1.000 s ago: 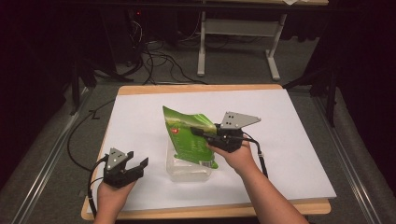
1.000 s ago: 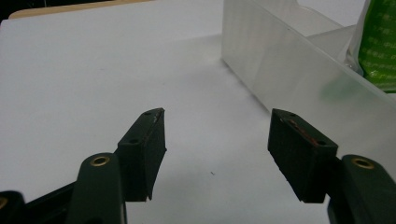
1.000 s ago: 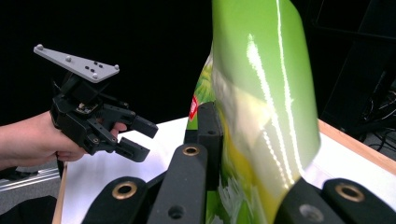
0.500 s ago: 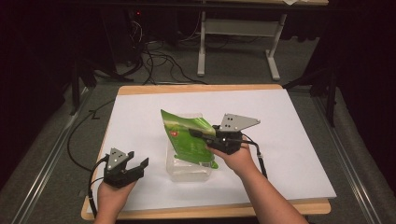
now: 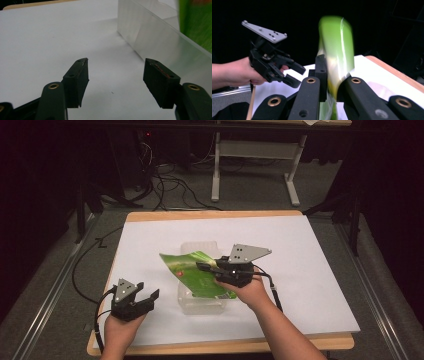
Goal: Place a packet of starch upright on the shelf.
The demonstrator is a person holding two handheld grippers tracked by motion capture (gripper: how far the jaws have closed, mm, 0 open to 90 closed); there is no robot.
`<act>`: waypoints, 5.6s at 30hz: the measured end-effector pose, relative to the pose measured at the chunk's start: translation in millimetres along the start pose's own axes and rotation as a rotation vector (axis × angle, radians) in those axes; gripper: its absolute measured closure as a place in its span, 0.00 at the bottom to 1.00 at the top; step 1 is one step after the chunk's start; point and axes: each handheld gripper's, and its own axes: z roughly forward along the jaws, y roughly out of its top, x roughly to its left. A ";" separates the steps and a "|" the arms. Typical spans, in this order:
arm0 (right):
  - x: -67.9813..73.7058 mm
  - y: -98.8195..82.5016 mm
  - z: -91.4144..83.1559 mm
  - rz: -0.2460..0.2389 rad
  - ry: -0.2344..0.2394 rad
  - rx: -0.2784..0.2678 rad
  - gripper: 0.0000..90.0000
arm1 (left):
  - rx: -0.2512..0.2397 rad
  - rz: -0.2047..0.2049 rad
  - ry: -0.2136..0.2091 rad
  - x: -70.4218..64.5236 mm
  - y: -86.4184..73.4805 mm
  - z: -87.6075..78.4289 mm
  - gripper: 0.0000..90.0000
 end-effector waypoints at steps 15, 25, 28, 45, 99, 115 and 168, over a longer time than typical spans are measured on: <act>-3.7 -9.1 -12.3 0.028 -0.096 0.034 0.75 | 0.007 0.005 -0.008 -2.8 0.0 2.3 0.42; -0.6 -24.3 -47.7 0.048 -0.187 0.049 0.74 | -0.001 -0.002 -0.031 -10.9 2.1 4.3 0.48; -1.7 -32.0 -59.9 0.070 -0.218 0.061 0.75 | -0.010 -0.003 -0.038 -13.6 2.5 4.3 0.49; -4.1 -67.1 -91.6 0.142 -0.342 0.135 0.77 | -0.008 0.007 -0.067 -22.0 2.2 9.6 0.52; 25.5 -95.0 -27.7 0.184 -0.366 0.313 1.00 | 0.083 -0.013 -0.177 -54.8 -7.1 32.2 1.00; 24.8 -99.0 -8.4 0.179 -0.324 0.338 1.00 | 0.090 -0.002 -0.166 -55.7 -8.5 33.6 1.00; 11.1 -42.3 4.9 0.246 -0.297 0.108 0.50 | 0.059 -0.002 -0.143 -58.9 -7.9 31.5 1.00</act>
